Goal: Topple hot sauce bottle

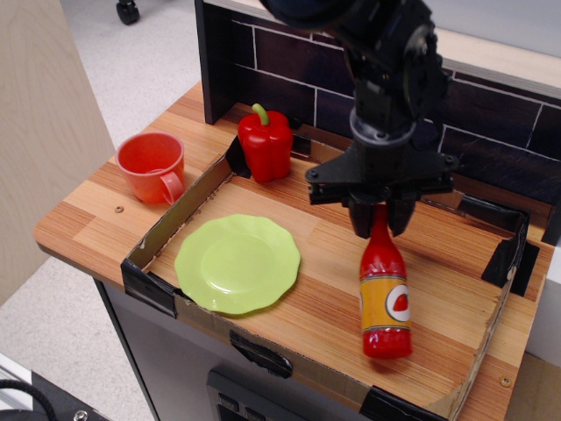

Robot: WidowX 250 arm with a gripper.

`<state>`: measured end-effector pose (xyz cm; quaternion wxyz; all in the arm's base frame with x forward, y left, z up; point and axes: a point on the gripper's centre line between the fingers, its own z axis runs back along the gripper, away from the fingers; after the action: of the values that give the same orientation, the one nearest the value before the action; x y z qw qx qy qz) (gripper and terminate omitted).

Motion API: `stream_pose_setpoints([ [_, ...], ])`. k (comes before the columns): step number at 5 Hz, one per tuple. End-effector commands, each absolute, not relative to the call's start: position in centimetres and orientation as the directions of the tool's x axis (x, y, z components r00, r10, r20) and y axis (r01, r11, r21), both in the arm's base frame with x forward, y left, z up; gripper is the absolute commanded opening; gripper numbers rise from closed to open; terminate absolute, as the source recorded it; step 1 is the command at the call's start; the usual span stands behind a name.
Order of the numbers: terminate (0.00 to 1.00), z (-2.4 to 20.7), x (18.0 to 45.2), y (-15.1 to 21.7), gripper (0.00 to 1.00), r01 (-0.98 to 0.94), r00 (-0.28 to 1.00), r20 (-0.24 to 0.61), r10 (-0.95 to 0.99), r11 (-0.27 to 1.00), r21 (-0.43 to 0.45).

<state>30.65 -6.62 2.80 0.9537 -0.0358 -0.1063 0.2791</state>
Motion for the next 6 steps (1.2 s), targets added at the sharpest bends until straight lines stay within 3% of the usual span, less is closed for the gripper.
stream_pose_setpoints([
  [1,0.0,3.2,31.9,-5.9,1.0,-0.548,0.81,0.18,0.559,0.829,-0.108],
  [3,0.0,3.8,31.8,-5.9,1.0,-0.566,0.802,0.183,0.569,0.821,-0.072],
  [6,0.0,8.3,31.6,-6.7,1.0,-0.557,0.805,0.152,0.574,0.819,-0.14],
])
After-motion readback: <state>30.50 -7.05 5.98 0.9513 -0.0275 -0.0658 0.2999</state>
